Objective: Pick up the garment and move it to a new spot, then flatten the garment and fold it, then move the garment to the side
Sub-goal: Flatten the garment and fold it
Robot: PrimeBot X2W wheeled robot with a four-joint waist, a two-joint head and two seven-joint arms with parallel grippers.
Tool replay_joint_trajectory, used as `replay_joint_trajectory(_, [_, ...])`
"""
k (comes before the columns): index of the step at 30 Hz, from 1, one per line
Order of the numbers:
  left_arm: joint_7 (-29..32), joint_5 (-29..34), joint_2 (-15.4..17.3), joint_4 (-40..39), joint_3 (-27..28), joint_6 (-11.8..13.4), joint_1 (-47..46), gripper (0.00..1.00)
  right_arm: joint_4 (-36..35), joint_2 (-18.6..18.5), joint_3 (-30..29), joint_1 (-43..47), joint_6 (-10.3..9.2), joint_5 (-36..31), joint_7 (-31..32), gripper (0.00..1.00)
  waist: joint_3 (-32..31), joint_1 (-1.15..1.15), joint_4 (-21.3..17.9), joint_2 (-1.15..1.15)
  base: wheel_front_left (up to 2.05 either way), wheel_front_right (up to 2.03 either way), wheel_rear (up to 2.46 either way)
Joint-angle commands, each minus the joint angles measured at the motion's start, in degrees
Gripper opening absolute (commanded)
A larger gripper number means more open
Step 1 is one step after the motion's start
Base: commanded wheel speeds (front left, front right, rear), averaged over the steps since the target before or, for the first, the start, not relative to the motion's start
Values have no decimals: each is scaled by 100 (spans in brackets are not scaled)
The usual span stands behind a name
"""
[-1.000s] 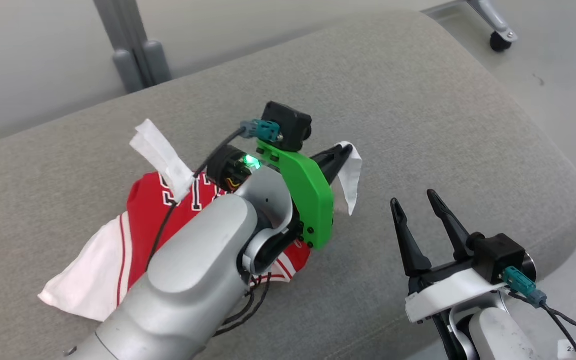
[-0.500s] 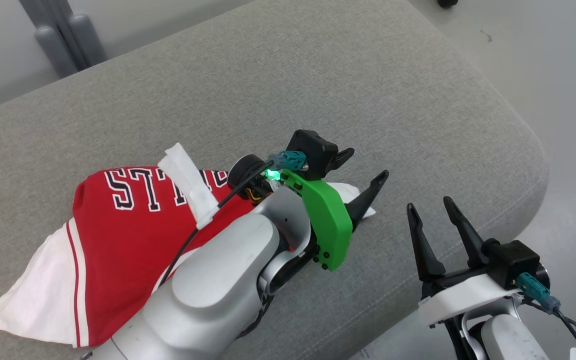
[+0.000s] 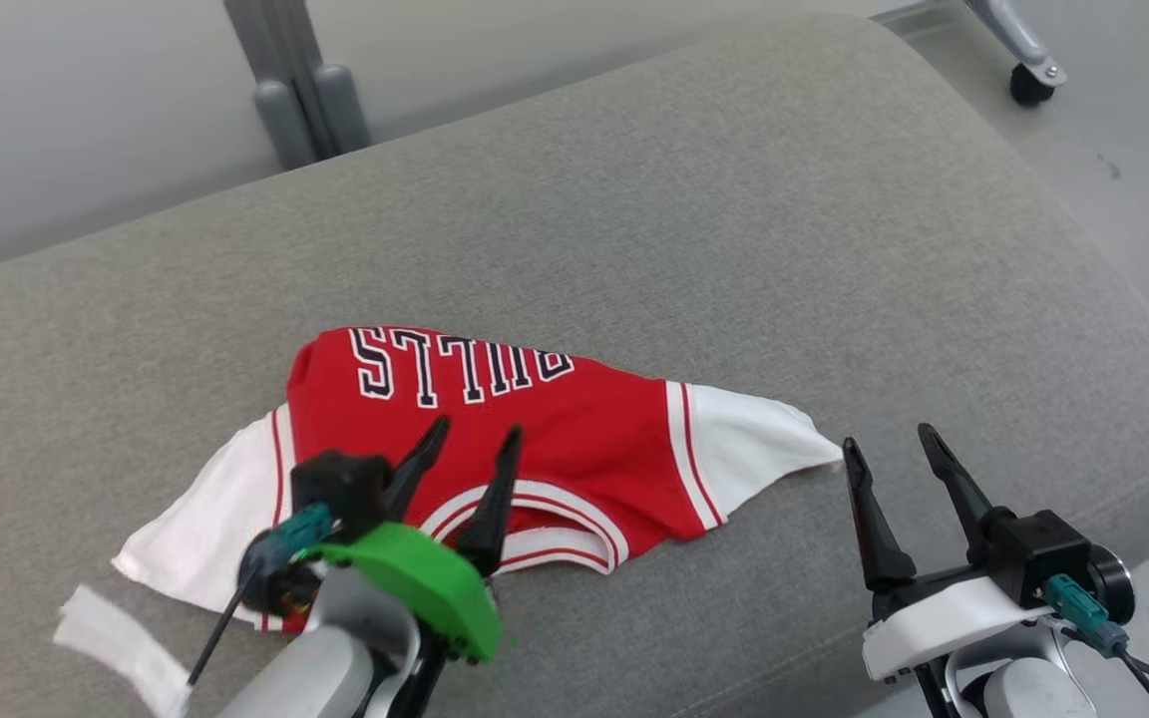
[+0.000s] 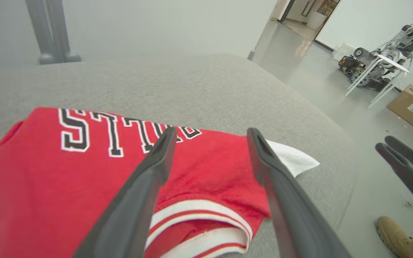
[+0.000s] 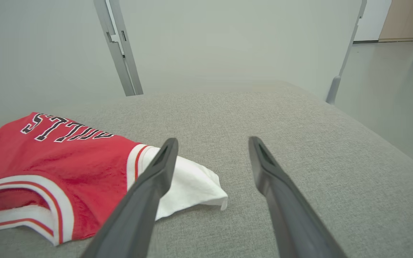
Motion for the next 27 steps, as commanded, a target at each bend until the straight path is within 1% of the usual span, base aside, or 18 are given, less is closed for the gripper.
replay_joint_trajectory(1, [-106, -12, 203, 12, 98, 151, 334, 100, -13, -12, -31, 91, -8, -71, -17, 100, -356, 0, 510, 0, 0, 0, 0])
replay_joint_trajectory(4, [-298, -184, 426, 81, 363, 369, 801, 100, -8, -13, -10, 121, -8, -119, -17, 100, -353, 0, 660, 0, 0, 0, 0])
replay_joint_trajectory(7, [-439, -396, 554, 306, 655, 507, 1111, 100, -11, -10, -8, 137, -8, -119, -17, 100, -303, 0, 806, 0, 0, 0, 0])
replay_joint_trajectory(8, [-457, -468, 566, 381, 720, 524, 1154, 100, -10, -11, 10, 130, -8, -119, -17, 100, -283, 0, 838, 0, 0, 0, 0])
replay_joint_trajectory(9, [-477, -652, 493, 472, 833, 517, 1203, 100, -8, -11, 24, 116, -8, -122, -17, 100, -259, 0, 876, 0, 0, 0, 0])
replay_joint_trajectory(11, [-406, -702, 525, 700, 886, 492, 1210, 100, 4, -12, 72, 67, -8, -118, -17, 100, -215, 0, 900, 0, 0, 0, 0])
replay_joint_trajectory(17, [-236, -1150, 303, 1237, 1008, 310, 1245, 100, 21, -13, 171, -28, -8, -89, -17, 100, -161, 0, 818, 0, 0, 0, 0])
replay_joint_trajectory(21, [-268, -1462, 134, 1502, 1157, 87, 1251, 100, 23, -12, 145, 17, -8, -158, -17, 100, -142, 0, 737, 0, 0, 0, 0])
replay_joint_trajectory(24, [-377, -1573, 85, 1686, 1300, 33, 1156, 100, 37, -12, 112, 43, -8, -189, -17, 100, -142, 0, 675, 0, 0, 0, 0])
replay_joint_trajectory(27, [-493, -1703, 49, 1781, 1467, -71, 1049, 100, 34, -12, 109, 49, -8, -205, -17, 100, -132, 0, 631, 0, 0, 0, 0])
